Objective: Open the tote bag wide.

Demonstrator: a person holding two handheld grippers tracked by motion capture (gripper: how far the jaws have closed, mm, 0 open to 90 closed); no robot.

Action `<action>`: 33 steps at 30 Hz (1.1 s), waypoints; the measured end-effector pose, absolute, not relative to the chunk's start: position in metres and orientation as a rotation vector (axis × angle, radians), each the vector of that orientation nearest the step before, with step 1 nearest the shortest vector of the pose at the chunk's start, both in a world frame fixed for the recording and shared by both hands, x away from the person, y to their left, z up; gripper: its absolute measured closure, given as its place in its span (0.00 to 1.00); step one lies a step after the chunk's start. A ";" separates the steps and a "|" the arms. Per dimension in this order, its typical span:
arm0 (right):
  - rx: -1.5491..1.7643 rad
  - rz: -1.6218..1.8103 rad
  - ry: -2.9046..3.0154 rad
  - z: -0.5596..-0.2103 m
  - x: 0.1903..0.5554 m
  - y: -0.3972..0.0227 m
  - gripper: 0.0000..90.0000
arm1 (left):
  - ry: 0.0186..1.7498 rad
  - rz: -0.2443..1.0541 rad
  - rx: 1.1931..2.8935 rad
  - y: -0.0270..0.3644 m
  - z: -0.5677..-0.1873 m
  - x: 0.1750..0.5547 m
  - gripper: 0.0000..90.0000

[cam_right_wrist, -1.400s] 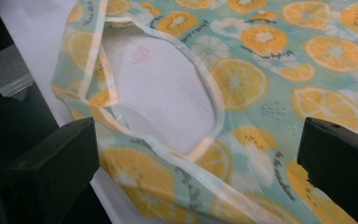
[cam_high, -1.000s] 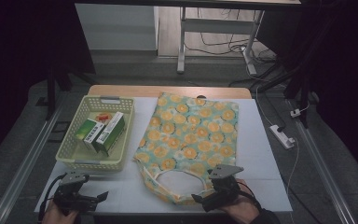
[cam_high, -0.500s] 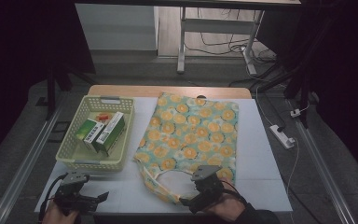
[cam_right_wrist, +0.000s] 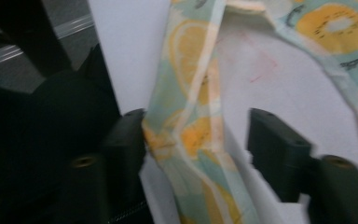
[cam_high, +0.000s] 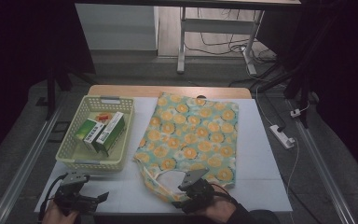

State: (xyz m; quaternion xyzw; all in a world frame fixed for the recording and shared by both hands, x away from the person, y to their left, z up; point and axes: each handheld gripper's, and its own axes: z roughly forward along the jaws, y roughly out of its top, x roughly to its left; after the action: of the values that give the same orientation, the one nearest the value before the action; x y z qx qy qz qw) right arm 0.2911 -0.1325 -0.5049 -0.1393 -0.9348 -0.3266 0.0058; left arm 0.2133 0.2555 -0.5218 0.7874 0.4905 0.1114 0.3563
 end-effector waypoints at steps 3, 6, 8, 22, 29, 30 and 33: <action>-0.418 -0.981 -2.913 -0.506 0.292 -0.133 0.78 | 1.265 0.288 2.036 0.255 -0.522 0.213 0.00; -0.426 -0.989 -2.901 -0.503 0.293 -0.134 0.96 | 1.265 0.286 2.036 0.255 -0.522 0.213 0.00; -0.451 -0.996 -2.885 -0.498 0.294 -0.136 0.98 | 1.264 0.285 2.036 0.255 -0.522 0.213 0.00; -0.545 -1.137 -2.893 -0.469 0.327 -0.159 0.99 | 1.256 0.280 2.038 0.255 -0.522 0.213 0.01; -0.614 -1.184 -2.886 -0.465 0.354 -0.165 1.00 | 1.260 0.277 2.033 0.256 -0.522 0.214 0.01; -0.621 -1.187 -2.887 -0.464 0.358 -0.165 1.00 | 1.261 0.276 2.032 0.256 -0.522 0.214 0.01; -0.652 -1.201 -2.900 -0.461 0.369 -0.164 1.00 | 1.262 0.277 2.032 0.256 -0.522 0.214 0.01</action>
State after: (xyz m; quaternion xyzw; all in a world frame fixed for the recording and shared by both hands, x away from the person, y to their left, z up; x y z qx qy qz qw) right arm 0.3693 -0.1645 -0.4613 -0.2032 -0.9041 -0.3744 -0.0323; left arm 0.2139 0.2561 -0.5218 0.7878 0.4892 0.1074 0.3584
